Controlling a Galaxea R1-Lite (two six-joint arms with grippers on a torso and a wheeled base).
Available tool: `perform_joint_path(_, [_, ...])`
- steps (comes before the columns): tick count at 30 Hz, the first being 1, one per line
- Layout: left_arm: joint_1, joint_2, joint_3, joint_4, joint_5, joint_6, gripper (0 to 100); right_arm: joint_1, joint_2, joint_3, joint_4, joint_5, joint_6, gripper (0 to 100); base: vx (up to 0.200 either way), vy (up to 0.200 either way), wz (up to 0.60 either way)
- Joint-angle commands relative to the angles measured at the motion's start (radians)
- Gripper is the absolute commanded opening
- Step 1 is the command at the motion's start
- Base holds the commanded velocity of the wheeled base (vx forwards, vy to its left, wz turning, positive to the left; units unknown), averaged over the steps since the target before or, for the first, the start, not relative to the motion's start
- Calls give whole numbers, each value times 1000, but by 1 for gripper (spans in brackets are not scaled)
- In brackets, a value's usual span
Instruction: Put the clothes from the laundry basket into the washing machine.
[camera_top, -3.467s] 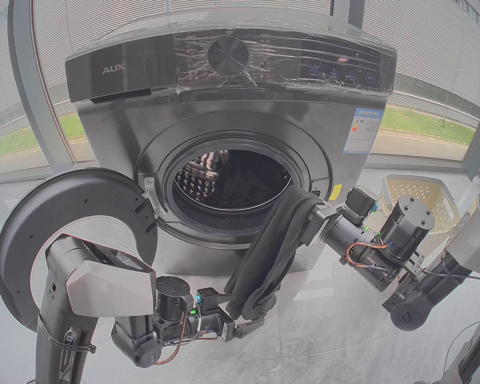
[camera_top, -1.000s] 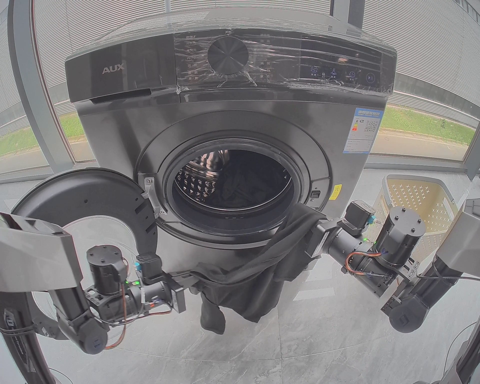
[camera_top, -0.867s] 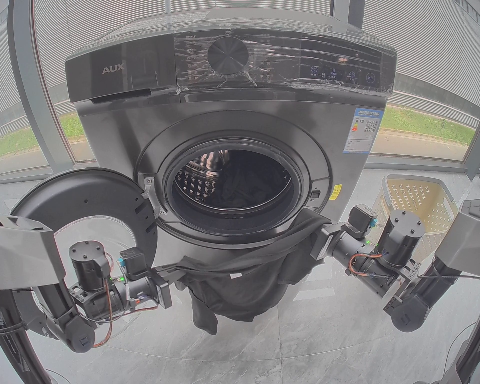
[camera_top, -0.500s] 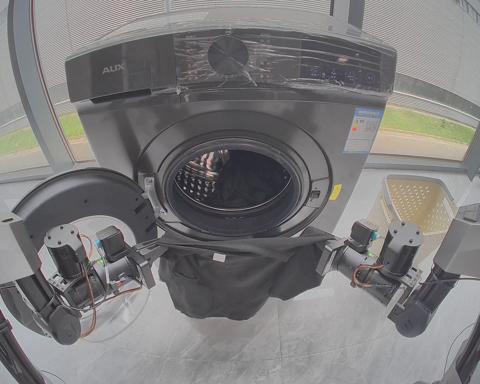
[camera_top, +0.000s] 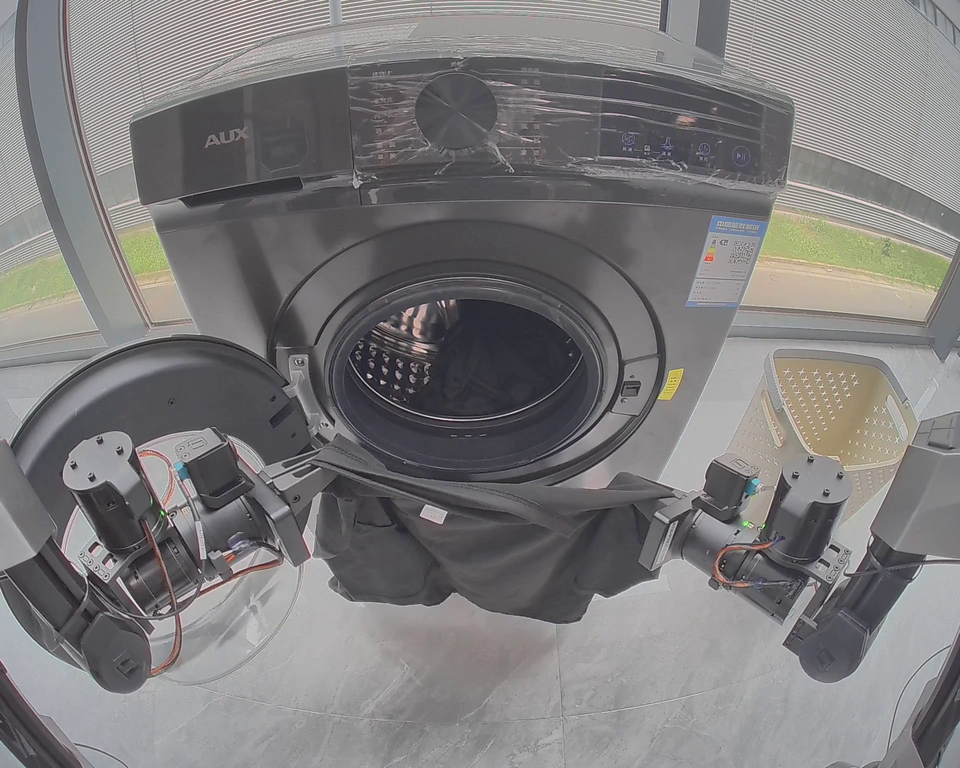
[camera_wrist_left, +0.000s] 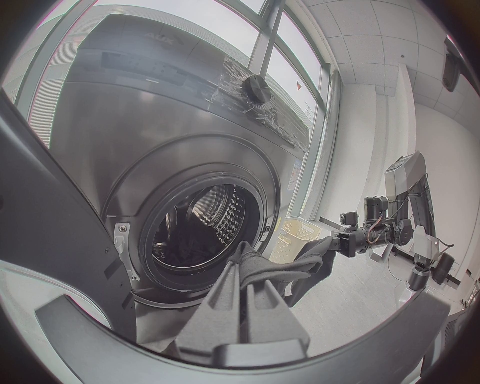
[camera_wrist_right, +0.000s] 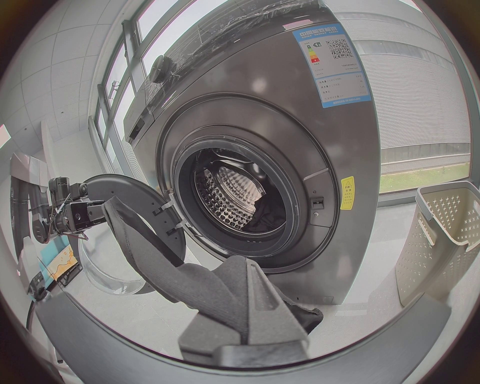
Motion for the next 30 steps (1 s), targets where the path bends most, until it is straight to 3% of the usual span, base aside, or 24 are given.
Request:
perform_joint_path(1, [-2,-15,-5,-3,0,-2,0,-1,-12,2,0,0,-1,0,0,0,0])
perform_joint_path(17, [-28,-7,-16,-3,3,-4,0,1,-30,-2,0,-1,-2,0,0,0,0])
perform_joint_path(22, [-37,-7,-22,-3,5,-24,0,1,-32,1,0,2,-2,0,0,0,0])
perform_joint_path(30, [-37,-1,-22,-3,5,-21,0,1,-30,2,0,6,-2,0,0,0,0])
